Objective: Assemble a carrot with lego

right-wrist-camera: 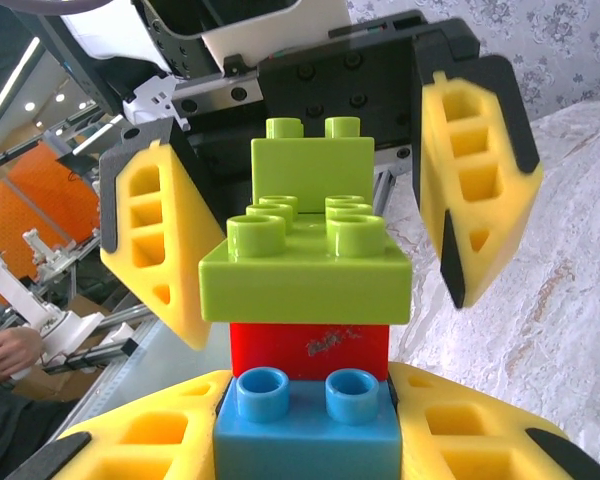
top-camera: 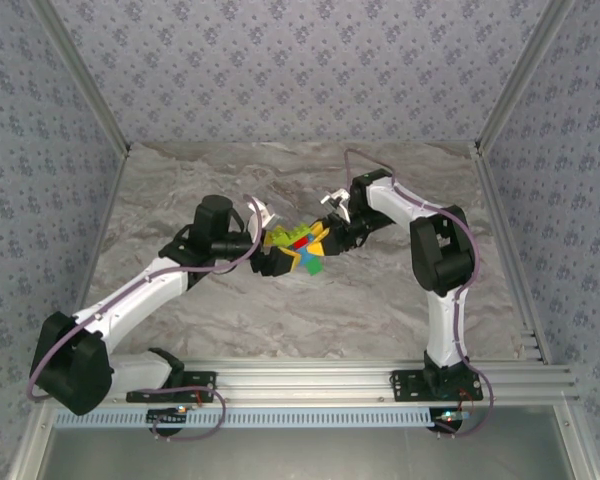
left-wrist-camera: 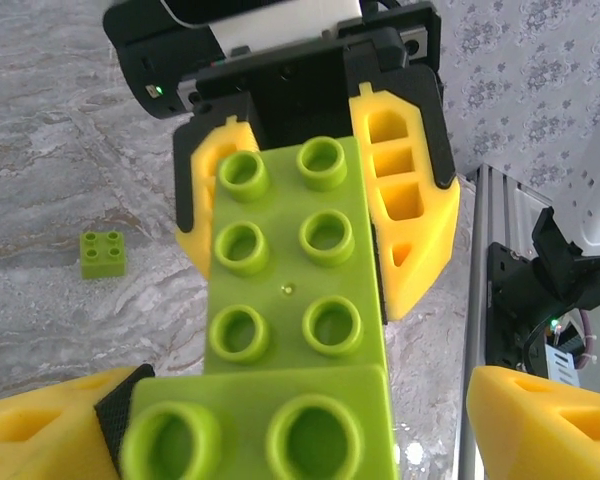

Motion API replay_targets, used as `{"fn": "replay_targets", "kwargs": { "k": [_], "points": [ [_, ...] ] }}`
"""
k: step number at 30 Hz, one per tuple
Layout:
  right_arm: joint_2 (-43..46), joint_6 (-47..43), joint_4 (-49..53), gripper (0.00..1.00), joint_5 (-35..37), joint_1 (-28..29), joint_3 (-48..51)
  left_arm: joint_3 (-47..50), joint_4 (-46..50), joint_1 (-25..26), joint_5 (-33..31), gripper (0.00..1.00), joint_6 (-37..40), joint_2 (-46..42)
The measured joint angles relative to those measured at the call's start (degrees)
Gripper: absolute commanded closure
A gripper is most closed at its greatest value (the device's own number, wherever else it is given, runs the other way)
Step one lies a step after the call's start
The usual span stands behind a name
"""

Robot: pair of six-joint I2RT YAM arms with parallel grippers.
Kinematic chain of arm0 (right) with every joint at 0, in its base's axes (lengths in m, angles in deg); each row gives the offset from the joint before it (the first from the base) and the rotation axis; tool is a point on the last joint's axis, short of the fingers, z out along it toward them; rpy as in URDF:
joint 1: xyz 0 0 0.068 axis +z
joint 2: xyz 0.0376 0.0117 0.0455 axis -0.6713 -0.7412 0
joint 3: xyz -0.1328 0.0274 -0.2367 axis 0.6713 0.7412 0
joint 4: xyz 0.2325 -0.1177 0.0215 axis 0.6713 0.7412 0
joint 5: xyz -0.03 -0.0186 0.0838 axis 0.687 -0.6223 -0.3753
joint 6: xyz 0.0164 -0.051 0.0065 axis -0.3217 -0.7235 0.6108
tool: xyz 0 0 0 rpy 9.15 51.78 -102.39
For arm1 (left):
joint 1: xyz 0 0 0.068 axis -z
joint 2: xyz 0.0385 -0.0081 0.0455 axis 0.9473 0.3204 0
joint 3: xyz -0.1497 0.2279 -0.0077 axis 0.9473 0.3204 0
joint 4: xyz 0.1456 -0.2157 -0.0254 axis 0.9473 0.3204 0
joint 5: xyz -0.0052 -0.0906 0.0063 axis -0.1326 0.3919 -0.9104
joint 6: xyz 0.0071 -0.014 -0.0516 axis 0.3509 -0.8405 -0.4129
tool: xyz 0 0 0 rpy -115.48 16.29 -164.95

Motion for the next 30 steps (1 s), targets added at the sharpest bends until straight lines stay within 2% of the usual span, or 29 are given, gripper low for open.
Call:
{"fn": "replay_targets", "kwargs": {
  "k": [16,17,18,21,27,30],
  "points": [
    [0.0,-0.39,0.0,0.86,-0.04,2.1,-0.81,0.0,-0.52,-0.33,0.04,0.21,-0.57,0.26],
    [0.0,-0.37,0.0,0.86,-0.02,2.12,-0.83,0.0,-0.5,-0.33,0.04,0.23,-0.59,0.48],
    [0.0,-0.37,0.0,0.86,-0.02,2.16,-0.83,0.0,-0.5,-0.33,0.02,0.3,-0.66,0.72],
    [-0.07,-0.37,-0.04,0.86,0.02,2.19,-0.96,0.0,-0.55,-0.33,0.7,0.43,-0.59,1.22],
    [-0.44,-0.37,-0.02,0.86,0.0,2.19,-1.18,-0.22,-0.48,-0.22,1.79,0.45,-0.55,1.57],
    [-0.74,-0.35,-0.07,0.85,0.0,2.27,-1.44,-0.31,-0.46,-0.22,2.05,0.54,-0.48,1.77]
  ]
}}
